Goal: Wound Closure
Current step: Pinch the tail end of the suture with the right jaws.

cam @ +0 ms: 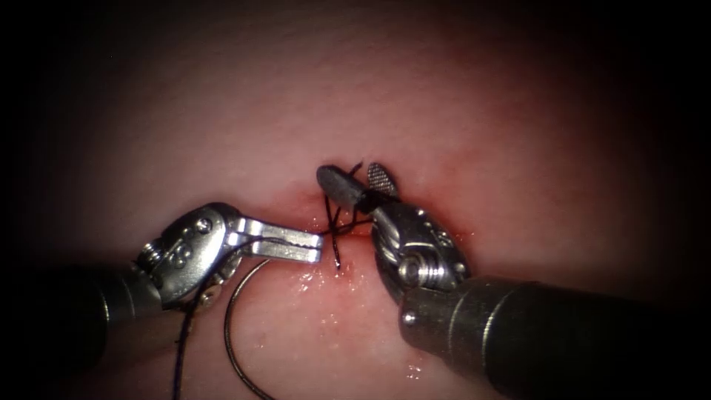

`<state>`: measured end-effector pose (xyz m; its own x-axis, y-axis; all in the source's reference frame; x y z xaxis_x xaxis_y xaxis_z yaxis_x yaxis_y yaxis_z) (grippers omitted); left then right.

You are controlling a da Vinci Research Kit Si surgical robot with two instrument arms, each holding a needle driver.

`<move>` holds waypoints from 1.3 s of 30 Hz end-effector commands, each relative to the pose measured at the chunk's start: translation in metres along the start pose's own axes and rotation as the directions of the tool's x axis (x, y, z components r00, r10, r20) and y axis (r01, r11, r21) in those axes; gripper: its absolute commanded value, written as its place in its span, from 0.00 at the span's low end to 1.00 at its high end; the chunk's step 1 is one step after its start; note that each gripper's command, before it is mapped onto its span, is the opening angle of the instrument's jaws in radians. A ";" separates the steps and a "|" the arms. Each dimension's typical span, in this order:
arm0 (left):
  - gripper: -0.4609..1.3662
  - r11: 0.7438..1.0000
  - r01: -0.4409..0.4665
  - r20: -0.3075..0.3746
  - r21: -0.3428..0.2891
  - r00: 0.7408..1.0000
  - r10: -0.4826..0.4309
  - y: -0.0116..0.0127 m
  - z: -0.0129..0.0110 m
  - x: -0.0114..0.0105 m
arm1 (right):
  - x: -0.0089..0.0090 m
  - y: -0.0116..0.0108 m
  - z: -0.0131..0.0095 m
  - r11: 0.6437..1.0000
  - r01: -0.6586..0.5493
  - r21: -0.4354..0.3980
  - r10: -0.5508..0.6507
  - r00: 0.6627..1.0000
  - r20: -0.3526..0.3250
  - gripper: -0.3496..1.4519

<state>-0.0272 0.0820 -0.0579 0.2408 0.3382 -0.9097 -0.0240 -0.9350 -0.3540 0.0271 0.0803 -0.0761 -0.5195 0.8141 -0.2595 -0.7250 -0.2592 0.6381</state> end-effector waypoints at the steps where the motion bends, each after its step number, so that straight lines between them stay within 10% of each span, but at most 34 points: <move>1: 0.06 1.000 0.000 0.000 -0.002 1.000 0.000 0.0000 0.0000 0.0000 | 0.0000 0.0000 0.0001 1.000 0.005 0.002 -0.005 1.000 0.006 0.70; 20: 0.06 1.000 0.001 -0.002 -0.009 1.000 -0.001 0.0000 -0.0001 0.0000 | -0.0011 -0.0005 0.0022 1.000 0.007 -0.019 -0.007 1.000 0.030 0.62; 25: 0.06 1.000 0.001 -0.002 -0.010 1.000 -0.001 -0.0001 -0.0001 0.0000 | -0.0006 -0.0005 0.0018 0.999 0.005 -0.037 -0.005 1.000 0.018 0.51; 30: 0.06 1.000 0.001 -0.002 -0.010 1.000 -0.001 -0.0001 -0.0001 0.0000 | 0.0000 -0.0009 0.0016 0.999 -0.002 -0.045 0.002 1.000 0.017 0.03; 39: 0.06 1.000 0.001 -0.001 -0.008 1.000 -0.001 -0.0005 -0.0003 -0.0001 | -0.0008 -0.0010 0.0016 0.997 -0.014 -0.080 0.021 0.996 0.091 0.00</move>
<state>-0.0269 0.0825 -0.0577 0.2429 0.3382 -0.9092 -0.0195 -0.9354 -0.3532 0.0290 0.0807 -0.0755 -0.4932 0.8525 -0.1734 -0.7460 -0.3119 0.5885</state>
